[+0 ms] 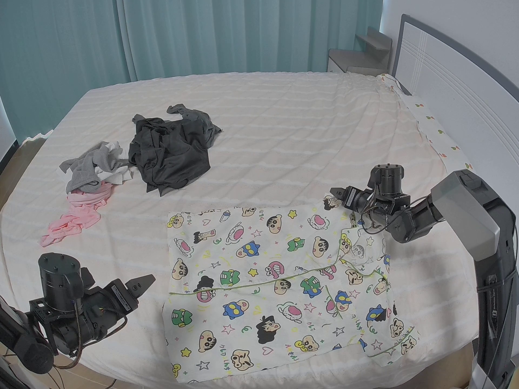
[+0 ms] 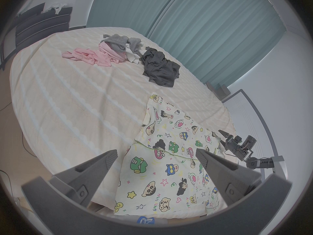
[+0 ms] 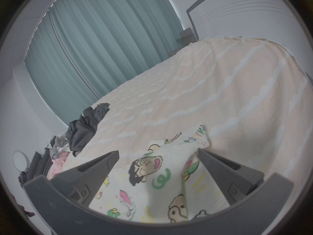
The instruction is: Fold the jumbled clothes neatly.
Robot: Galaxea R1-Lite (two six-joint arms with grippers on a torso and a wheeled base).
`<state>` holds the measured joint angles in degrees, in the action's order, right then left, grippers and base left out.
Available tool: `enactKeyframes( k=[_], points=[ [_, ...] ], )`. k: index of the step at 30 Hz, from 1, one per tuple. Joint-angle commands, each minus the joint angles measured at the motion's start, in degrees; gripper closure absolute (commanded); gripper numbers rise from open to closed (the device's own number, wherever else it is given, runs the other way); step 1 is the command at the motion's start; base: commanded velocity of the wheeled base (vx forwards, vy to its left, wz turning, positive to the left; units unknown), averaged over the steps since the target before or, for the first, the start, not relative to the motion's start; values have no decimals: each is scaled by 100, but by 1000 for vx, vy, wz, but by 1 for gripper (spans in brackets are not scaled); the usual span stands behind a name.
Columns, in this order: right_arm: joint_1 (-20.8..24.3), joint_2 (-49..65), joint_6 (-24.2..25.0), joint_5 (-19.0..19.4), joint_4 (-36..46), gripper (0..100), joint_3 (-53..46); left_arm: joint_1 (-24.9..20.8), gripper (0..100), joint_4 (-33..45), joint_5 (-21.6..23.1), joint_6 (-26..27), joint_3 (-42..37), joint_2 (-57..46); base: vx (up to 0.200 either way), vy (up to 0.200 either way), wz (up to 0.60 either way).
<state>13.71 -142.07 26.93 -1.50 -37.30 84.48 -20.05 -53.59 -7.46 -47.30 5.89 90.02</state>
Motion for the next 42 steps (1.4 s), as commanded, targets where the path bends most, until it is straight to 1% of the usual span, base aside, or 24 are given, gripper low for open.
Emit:
enactKeyframes(
  k=[1, 5, 6, 8, 13, 14, 16, 19, 24, 27, 28, 29, 31, 32, 34, 36, 37, 38, 40, 42],
  points=[
    [61, -348, -91, -79, -5, 0, 200, 1, 0, -2, -1, -7, 0, -2, 0, 0, 0],
    [96, -365, -179, -87, -5, 0, 236, 1, 0, -2, -1, 1, 0, -2, 0, 0, 0],
    [96, -365, -188, -87, -23, 100, 244, 1, 0, -2, -1, -7, 0, -2, 0, 0, 0],
    [96, -374, -206, -87, -40, 100, 253, 1, 0, -2, -1, -7, 0, -2, 0, 0, 0],
    [114, -480, -540, -96, -58, 100, 227, 1, 0, -2, -1, 1, 0, -2, 0, 0, 0],
    [114, -480, -540, -96, -58, 100, 227, 1, 0, -2, -1, 1, 0, -2, 0, 0, 0],
    [131, -480, -584, -263, -181, 100, 253, 1, 0, -2, -1, 1, 0, -2, 0, 0, 0],
    [193, -357, -566, -413, -673, 100, 156, -7, 0, -2, -1, 1, 0, -2, 0, 0, 0],
    [193, -84, -575, -457, -1402, 100, -265, -7, 0, -2, -1, 1, 0, -10, 0, 0, 0],
    [158, 83, -601, -465, -1754, 100, -582, -7, 0, -2, -1, 1, 0, -10, 0, 0, 0],
    [158, 83, -601, -465, -1754, 100, -582, -7, 0, -2, -1, 1, 0, -10, 0, 0, 0],
    [149, 162, -601, -448, -2114, 100, -819, -7, 0, -2, -1, 1, 0, -28, 0, 0, 0],
    [167, 224, -610, -395, -2571, 100, -1083, -7, 0, -2, -1, 1, 0, -45, 0, 0, 0],
    [175, 224, -619, -386, -2624, 100, -1118, -7, 0, -2, -1, 1, 0, -45, 0, 0, 0],
    [228, 232, -707, -290, -3028, 100, -1373, 1, 0, -2, -1, 1, 0, -54, 0, 0, 0],
    [290, 267, -882, -175, -3266, 100, -1557, 1, 0, -2, -1, 1, 0, -54, 0, 0, 0],
    [290, 267, -882, -175, -3266, 100, -1557, 1, 0, -2, -1, 1, 0, -54, 0, 0, 0],
    [307, 267, -1058, -17, -3415, 100, -1663, -7, 0, -2, -1, 1, 0, -54, 0, 0, 0],
    [316, 241, -1234, 97, -3485, 100, -1716, -7, 0, -2, -10, 1, 0, -54, 0, 0, 0],
    [316, 206, -1348, 124, -3573, 100, -1733, -7, 0, -2, -10, 1, 0, -54, 0, 0, 0]
  ],
)
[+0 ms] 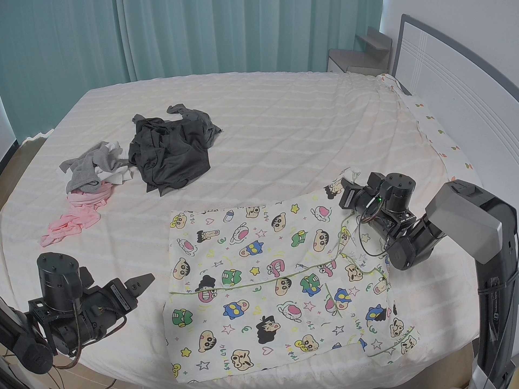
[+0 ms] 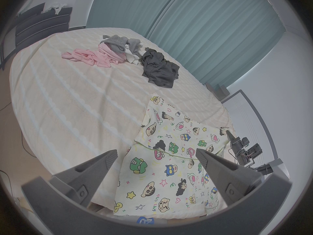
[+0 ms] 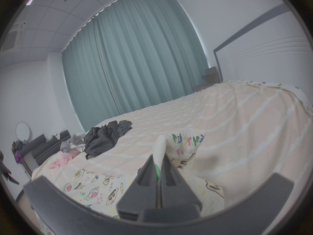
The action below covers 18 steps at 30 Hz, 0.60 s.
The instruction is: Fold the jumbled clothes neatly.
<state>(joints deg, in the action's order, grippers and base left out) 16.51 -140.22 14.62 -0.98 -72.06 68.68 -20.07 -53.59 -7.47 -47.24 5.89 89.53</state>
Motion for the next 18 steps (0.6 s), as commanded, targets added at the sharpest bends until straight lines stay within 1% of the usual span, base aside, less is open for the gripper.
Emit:
enactKeyframes(
  k=[1, 3, 4, 7, 8, 9, 14, 16, 18],
  points=[
    [37, -6, -152, 71, -115, 100, -153, 3, 0, -2, -9, -5, 0, -6, 0, 0, 0],
    [37, -94, -187, 80, -80, 100, -162, -6, 0, -2, -9, -5, 0, -6, 0, 0, 0],
    [28, -146, -222, 80, -63, 0, -162, -6, 0, -2, -9, -5, 0, 3, 0, 0, 0],
    [19, -182, -240, 98, -10, 0, -180, -6, 0, -2, -9, -5, 0, 3, 0, 0, 0],
    [-16, -164, -240, 229, 227, 0, -364, -6, 0, -2, -9, 4, 0, -6, 0, 0, 0],
    [-42, -120, -231, 317, 245, 0, -522, -6, 0, -2, -9, 13, 0, 3, 0, 0, 0],
    [-209, 109, -161, 326, 298, 0, -681, -32, 0, -11, -26, 48, 0, -6, 0, 0, 0],
    [-332, 328, 32, 317, 306, 0, -883, -50, 0, -11, -26, 83, -18, -102, 0, 0, 0],
    [-438, 530, 349, 291, 306, 0, -1076, -50, 0, -11, -26, 162, 0, -199, 0, 0, 0]
  ],
)
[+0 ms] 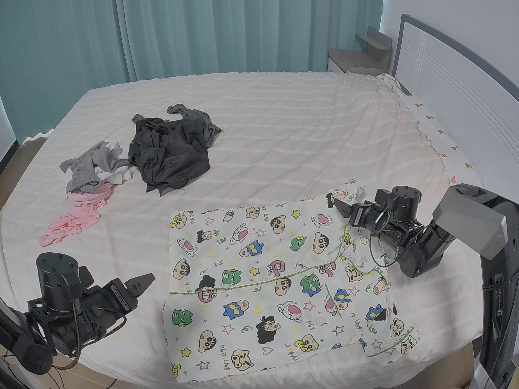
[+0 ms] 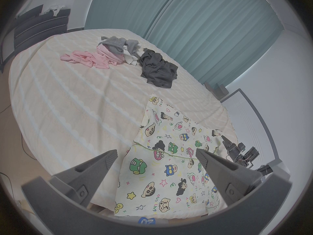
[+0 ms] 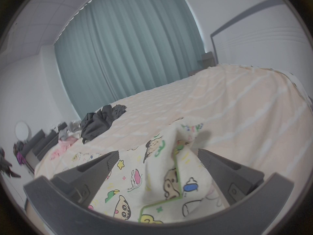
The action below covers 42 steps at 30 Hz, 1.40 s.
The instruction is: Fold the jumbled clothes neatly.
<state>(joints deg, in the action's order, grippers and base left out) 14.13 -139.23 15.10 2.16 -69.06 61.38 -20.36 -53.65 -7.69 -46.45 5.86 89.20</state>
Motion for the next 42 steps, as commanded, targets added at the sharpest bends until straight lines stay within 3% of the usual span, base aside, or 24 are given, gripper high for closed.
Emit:
enactKeyframes(
  k=[1, 7, 14, 17, 22, 32, 42],
  points=[
    [-270, 555, 476, -31, 7, 0, -451, -21, 0, -5, -13, 127, 29, -192, 0, 0, 0],
    [-683, 871, 784, -22, -2, 0, -1049, -21, 0, -67, -66, 118, 73, -359, 0, 0, 0],
    [-754, 889, 1144, 4, 59, 0, -1075, -21, 0, -67, -75, 109, 108, -403, 0, 0, 0],
    [-710, 897, 1355, 48, 508, 0, -891, -12, 0, -75, -83, 83, 161, -412, 0, 0, 0],
    [-657, 871, 2119, 65, 1158, 0, -416, -12, 0, -75, -154, -242, 266, -491, 0, 0, 0],
    [-648, 748, 2743, 232, 1808, 0, 542, -30, 0, -67, -39, -216, 152, -623, 180, 0, 0],
    [-587, 370, 3306, 312, 2309, 0, 1060, -30, 0, -67, -48, -207, 152, -614, 0, 0, 0]
  ],
)
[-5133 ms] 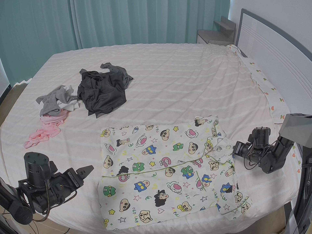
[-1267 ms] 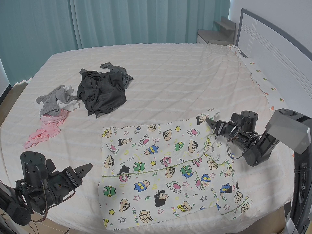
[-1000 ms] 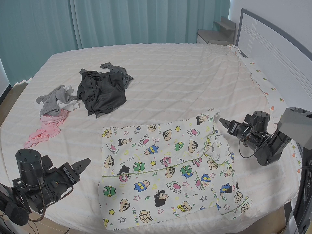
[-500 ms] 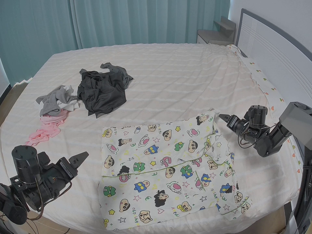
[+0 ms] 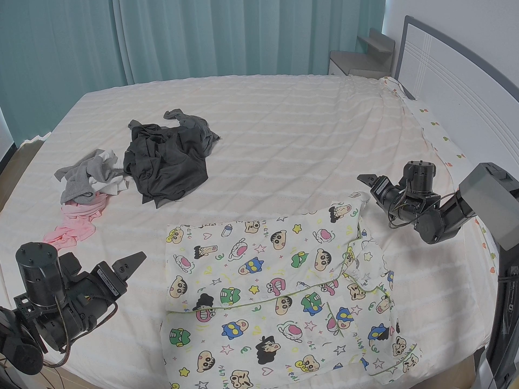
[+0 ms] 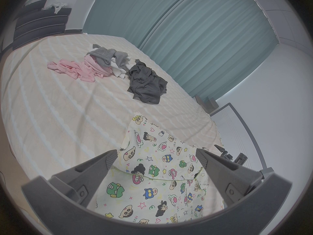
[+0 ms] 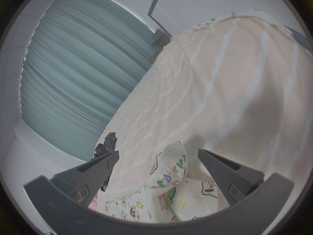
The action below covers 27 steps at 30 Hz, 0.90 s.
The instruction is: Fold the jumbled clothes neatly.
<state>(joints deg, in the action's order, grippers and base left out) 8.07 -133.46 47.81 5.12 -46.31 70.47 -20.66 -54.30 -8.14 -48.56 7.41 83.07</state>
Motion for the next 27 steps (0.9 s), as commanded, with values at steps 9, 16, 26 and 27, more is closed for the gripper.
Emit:
enactKeyframes(
  k=[9, 16, 26, 27],
  points=[
    [72, -321, 369, 147, 281, 0, 458, 1, 0, -2, 6, 4, -3, 17, 0, 0, 0],
    [133, -664, 378, 103, 289, 0, 722, 1, 0, -2, -3, 4, -3, 25, 0, 0, 0],
    [186, -778, 536, 59, 325, 100, 854, 18, 0, -2, -3, 4, 6, 34, 0, 0, 0],
    [186, -769, 536, 59, 325, 100, 854, 18, 0, -2, -3, 4, -3, 34, 0, 0, 0]
  ],
)
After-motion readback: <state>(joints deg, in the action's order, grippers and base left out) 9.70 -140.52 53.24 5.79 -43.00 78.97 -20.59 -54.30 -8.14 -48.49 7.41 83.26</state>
